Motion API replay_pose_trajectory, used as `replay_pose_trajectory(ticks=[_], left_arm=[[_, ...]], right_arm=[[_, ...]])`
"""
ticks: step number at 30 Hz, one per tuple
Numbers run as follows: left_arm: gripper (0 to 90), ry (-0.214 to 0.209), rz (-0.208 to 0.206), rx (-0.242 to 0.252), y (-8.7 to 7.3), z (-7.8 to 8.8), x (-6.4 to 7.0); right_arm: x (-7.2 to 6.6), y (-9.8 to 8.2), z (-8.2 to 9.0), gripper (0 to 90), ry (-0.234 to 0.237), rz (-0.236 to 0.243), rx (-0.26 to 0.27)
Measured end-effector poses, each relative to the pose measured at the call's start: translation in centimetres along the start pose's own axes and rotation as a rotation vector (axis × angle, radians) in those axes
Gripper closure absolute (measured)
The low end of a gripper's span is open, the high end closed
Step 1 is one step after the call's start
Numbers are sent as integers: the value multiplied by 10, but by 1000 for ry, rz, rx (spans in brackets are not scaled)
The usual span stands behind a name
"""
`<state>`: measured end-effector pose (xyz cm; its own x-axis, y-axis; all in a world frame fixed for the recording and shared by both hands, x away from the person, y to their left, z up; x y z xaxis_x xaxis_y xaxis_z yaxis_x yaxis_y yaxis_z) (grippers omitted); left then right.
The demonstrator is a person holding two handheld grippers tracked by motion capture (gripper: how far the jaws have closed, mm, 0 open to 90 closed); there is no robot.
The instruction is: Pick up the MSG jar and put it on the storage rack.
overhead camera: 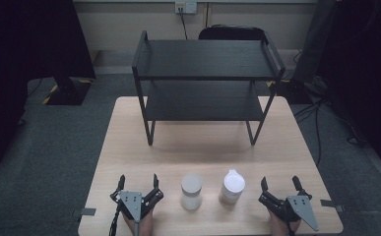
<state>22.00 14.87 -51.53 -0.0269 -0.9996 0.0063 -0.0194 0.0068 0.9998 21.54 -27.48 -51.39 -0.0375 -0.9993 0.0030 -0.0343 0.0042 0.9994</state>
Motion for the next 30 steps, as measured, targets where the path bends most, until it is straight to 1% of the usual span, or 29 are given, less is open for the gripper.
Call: replay_pose_trajectory(ticks=[3,11,14,16,30], left_arm=[[0,4,-2,2,0,0,1],[0,-8,-2,0,0,1,0],[0,-8,-2,1,0,1,0],[0,-8,-2,0,0,1,0],[0,-3,-1,1,0,1,0]], right_arm=[[-1,0,1,0,-3,4,4],[-1,0,0,0,-9,7,-6],[-2,0,0,0,-13,8,-6],[-3,0,0,0,-24,8,-5],[-4,0,0,0,-34,8,-6]])
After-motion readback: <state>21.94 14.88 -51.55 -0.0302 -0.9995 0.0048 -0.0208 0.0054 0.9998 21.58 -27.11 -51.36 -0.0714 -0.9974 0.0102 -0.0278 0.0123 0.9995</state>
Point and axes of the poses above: each handheld gripper's, and its own axes: z roughly backward along the jaws, y roughly out of its top, x roughly to its right, the point moved 8 cm from there along -z, roughly forward along the jaws, and after that the axes turned 4 degrees about -y, right-handed, at the moved point
